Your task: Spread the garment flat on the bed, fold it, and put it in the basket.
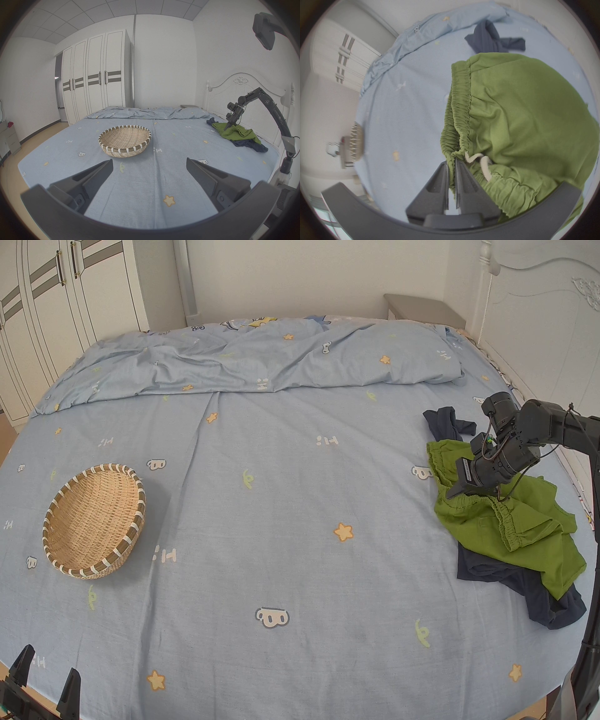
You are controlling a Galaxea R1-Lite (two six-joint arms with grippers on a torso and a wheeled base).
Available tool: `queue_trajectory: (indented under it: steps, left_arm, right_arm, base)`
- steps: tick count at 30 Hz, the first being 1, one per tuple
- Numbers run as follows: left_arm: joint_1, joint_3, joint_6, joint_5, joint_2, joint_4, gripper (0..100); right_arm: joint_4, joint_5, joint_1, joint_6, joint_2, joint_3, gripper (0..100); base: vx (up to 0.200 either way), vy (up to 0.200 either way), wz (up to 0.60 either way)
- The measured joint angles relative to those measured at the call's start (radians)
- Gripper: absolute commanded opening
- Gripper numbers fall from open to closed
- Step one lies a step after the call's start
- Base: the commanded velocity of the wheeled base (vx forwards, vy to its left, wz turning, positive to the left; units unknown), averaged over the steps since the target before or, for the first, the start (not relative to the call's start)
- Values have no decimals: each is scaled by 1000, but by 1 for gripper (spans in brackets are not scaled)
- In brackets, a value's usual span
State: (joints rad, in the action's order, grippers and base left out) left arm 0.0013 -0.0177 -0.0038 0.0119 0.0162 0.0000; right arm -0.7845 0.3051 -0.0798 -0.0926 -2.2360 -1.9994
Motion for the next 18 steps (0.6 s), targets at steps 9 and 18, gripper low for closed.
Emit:
queue_trajectory:
  steps: [9, 18]
  left_arm:
    - [0, 0, 0, 0, 0, 0, 100]
    - [0, 0, 0, 0, 0, 0, 100]
  right_arm:
    - [-171, 217, -84, -199, 134, -1, 0]
    - [-165, 222, -261, -335, 217, -1, 0]
  base:
    - [0, 0, 0]
    - [0, 0, 0]
